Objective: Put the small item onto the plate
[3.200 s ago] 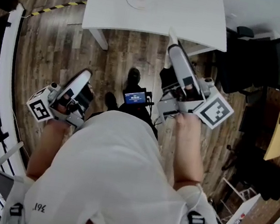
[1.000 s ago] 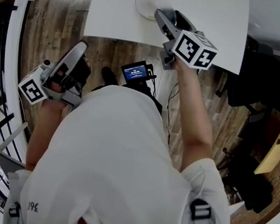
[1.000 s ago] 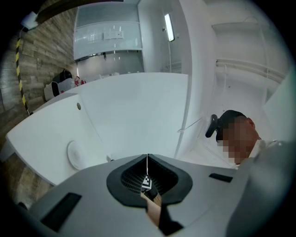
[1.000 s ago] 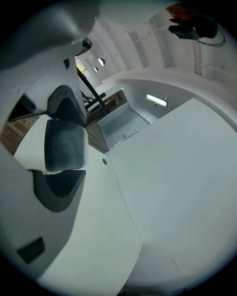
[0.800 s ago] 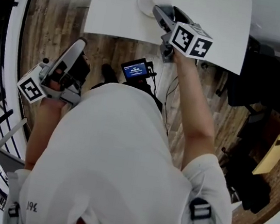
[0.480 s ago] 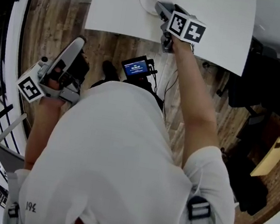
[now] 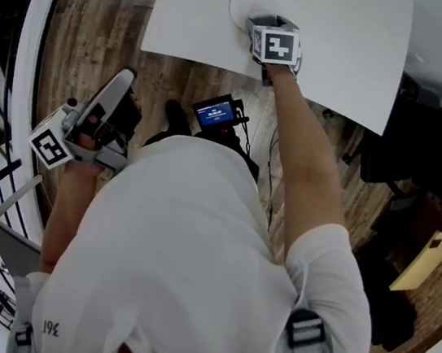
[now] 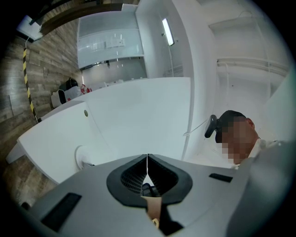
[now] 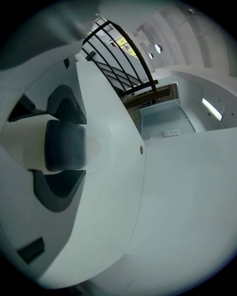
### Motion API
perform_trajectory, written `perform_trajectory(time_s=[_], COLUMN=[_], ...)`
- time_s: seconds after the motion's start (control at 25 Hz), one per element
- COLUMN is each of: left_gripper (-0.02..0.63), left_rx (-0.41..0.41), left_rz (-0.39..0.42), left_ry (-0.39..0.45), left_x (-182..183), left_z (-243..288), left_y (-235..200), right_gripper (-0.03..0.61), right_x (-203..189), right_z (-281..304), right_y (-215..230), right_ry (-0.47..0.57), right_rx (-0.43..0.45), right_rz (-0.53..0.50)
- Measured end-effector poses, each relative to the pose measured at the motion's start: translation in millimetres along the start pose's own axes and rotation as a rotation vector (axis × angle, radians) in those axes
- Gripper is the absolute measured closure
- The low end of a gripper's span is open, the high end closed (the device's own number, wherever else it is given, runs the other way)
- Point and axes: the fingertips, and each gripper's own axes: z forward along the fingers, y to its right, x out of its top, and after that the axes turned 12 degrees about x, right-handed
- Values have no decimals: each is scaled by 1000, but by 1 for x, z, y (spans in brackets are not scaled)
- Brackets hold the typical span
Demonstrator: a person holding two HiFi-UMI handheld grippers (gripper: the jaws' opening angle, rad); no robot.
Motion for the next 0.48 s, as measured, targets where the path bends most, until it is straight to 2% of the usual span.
perform_trajectory(time_s=[0.12, 0.28, 0.48], left_gripper=[606, 607, 607], left_rx=[5, 5, 5], left_rz=[1, 3, 7], left_ry=[1, -3, -5], left_x=[0, 0, 0], left_z=[-1, 0, 0], left_y=[-1, -1, -1], right_gripper=[264, 264, 264], right_x=[-3, -13, -10], right_z=[9, 14, 14], right_y=[1, -11, -9], right_ry=[-22, -73, -80], right_rx=[-11, 34, 11], right_rz=[-48, 5, -3])
